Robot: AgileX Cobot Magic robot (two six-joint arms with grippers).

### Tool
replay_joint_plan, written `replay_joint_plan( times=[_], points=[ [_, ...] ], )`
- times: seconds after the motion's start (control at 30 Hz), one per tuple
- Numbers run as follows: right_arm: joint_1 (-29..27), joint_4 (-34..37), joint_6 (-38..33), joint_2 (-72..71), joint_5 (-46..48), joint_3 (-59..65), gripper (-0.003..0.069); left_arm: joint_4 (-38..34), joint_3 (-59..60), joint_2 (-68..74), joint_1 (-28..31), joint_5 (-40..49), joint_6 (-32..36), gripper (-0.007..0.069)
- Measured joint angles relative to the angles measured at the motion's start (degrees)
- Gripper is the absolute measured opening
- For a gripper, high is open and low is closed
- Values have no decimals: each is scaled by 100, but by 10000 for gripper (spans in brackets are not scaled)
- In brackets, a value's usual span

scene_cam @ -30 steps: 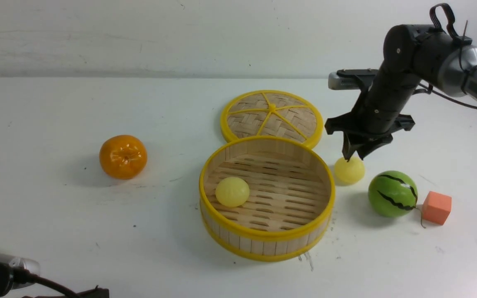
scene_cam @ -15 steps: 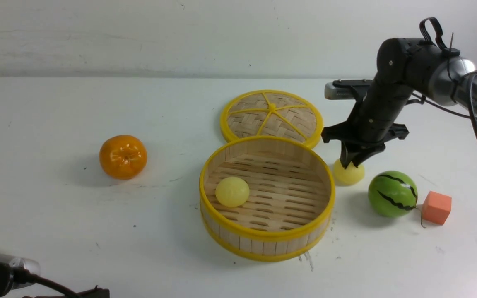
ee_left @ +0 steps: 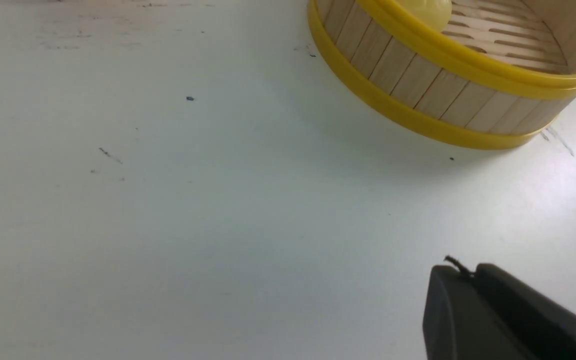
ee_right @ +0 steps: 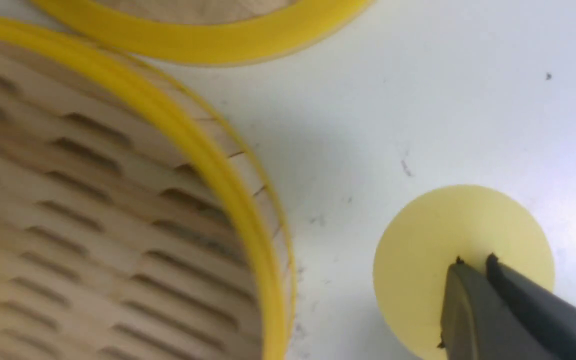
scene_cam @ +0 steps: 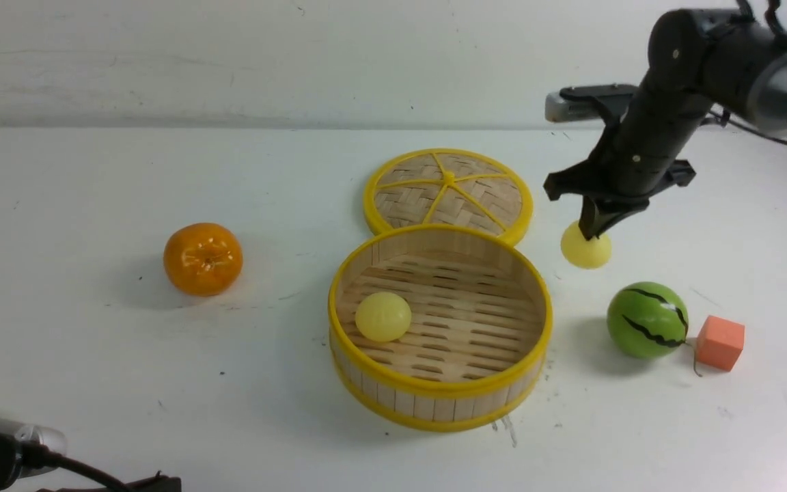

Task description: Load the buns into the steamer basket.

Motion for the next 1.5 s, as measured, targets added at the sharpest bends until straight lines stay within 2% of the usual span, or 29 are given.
replay_joint_plan(
  times=[0.23, 0.37, 0.57, 0.63, 0.67, 0.7, 0.73, 0.77, 0.83, 0.97, 1.07, 1.1, 1.27, 1.33, 1.4, 1.5],
  points=[
    [641, 407, -101, -713, 129, 570, -3, 0, 0, 0, 0, 0, 0, 38],
    [1160, 414, -87, -667, -332, 1154, 1, 0, 0, 0, 0, 0, 0, 42],
    [1420, 180, 181, -668, -828, 1501, 37, 0, 0, 0, 0, 0, 0, 49],
    [1427, 132, 261, -652, -904, 1534, 111, 0, 0, 0, 0, 0, 0, 55],
    [1427, 123, 258, -646, -905, 1534, 119, 0, 0, 0, 0, 0, 0, 55],
    [1427, 116, 263, -629, -944, 1534, 189, 0, 0, 0, 0, 0, 0, 57],
    [1427, 124, 271, -616, -944, 1534, 228, 0, 0, 0, 0, 0, 0, 57],
    [1427, 124, 271, -616, -949, 1534, 238, 0, 0, 0, 0, 0, 0, 57],
    [1427, 174, 337, -610, -870, 1526, 374, 0, 0, 0, 0, 0, 0, 61],
    [1427, 168, 682, -803, -403, 1477, 461, 0, 0, 0, 0, 0, 0, 66],
    [1427, 149, 831, -1165, -53, 1476, 451, 0, 0, 0, 0, 0, 0, 68],
    [1427, 142, 854, -1408, 73, 1476, 424, 0, 0, 0, 0, 0, 0, 67],
    [1496, 25, 885, -2856, 136, 2073, 242, 0, 0, 0, 0, 0, 0, 71],
    [1531, -38, 885, -3606, 167, 2653, 138, 0, 0, 0, 0, 0, 0, 71],
    [1531, -89, 885, -4021, 179, 3009, 100, 0, 0, 0, 0, 0, 0, 72],
    [1531, -358, 885, -5082, 205, 3953, -1, 0, 0, 0, 0, 0, 0, 75]
  ],
)
